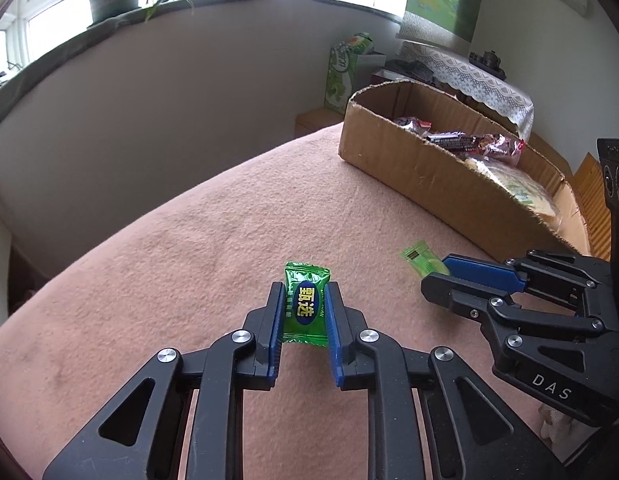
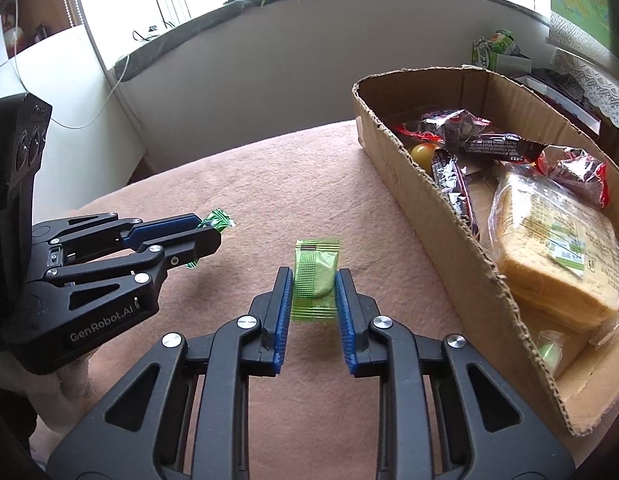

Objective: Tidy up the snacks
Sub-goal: 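Carry both green candies over the cardboard box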

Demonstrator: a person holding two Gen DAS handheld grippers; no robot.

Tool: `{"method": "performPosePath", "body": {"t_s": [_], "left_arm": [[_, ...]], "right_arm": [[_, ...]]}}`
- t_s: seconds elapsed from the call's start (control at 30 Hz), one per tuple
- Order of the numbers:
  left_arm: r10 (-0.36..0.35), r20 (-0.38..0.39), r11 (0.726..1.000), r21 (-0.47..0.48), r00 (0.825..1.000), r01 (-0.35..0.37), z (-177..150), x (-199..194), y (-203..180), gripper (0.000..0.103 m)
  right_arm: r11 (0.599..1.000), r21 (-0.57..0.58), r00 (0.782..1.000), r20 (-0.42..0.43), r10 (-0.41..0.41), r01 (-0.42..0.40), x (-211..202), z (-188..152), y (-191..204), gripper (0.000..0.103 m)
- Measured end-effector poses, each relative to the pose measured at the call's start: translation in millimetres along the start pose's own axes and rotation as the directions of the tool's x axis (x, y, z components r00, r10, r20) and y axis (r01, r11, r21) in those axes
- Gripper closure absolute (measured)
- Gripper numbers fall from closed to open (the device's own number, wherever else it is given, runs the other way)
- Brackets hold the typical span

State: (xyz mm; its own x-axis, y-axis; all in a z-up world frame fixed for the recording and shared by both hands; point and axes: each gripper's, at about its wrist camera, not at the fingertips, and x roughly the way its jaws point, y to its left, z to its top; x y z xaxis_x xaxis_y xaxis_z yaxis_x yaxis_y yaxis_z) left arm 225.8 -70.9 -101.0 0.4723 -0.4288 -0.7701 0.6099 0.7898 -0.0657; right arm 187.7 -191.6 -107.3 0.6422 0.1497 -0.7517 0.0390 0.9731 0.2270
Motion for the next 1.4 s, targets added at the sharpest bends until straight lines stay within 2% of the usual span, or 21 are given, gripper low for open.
{"method": "performPosePath", "body": {"t_s": [0.13,0.43,0.6,0.83,1.03,1.17,1.3,1.4], "left_arm": [[0.004,0.026,1.0,-0.028,1.0,-0.003,3.6,-14.7,-4.8,0.085],[0.03,0.117,1.0,-0.001,0.993,-0.03,22.3,-52.1,-41.3,0.085],[0.02,0.135,1.0,0.015,0.991,-0.023,32.1,-60.5,-61.9,0.086],[-0.002,0.16,0.999,0.032,0.987,-0.004,51.3,-57.7,-100.1,0.085],[-0.062,0.167,0.998,0.003,0.984,0.062,62.7,-43.0,-131.7,0.085],[-0.099,0.16,0.995,-0.001,0.982,0.1,69.6,-32.0,-153.5,0.085],[-0.109,0.148,0.993,-0.016,0.983,0.113,74.1,-21.4,-168.0,0.085],[-0.091,0.14,0.995,-0.022,0.986,0.095,76.5,-15.1,-174.1,0.085]], "right_arm": [[0.999,-0.001,0.999,0.022,0.035,-0.035,-16.9,0.1,-2.4,0.08],[0.993,-0.037,0.989,0.092,0.117,-0.114,-70.8,4.6,-8.2,0.08],[0.991,-0.056,0.982,0.14,0.127,-0.12,-101.3,11.2,-22.7,0.08],[0.996,-0.056,0.979,0.188,0.073,-0.064,-128.1,25.4,-63.5,0.08],[0.999,-0.049,0.981,0.193,-0.003,0.013,-135.5,35.1,-106.7,0.08],[0.999,-0.033,0.983,0.182,-0.027,0.034,-135.4,35.7,-130.3,0.08],[0.999,-0.017,0.985,0.168,-0.045,0.049,-132.5,35.2,-148.7,0.08],[0.999,-0.013,0.986,0.159,-0.045,0.048,-131.1,35.1,-157.3,0.08]]}}
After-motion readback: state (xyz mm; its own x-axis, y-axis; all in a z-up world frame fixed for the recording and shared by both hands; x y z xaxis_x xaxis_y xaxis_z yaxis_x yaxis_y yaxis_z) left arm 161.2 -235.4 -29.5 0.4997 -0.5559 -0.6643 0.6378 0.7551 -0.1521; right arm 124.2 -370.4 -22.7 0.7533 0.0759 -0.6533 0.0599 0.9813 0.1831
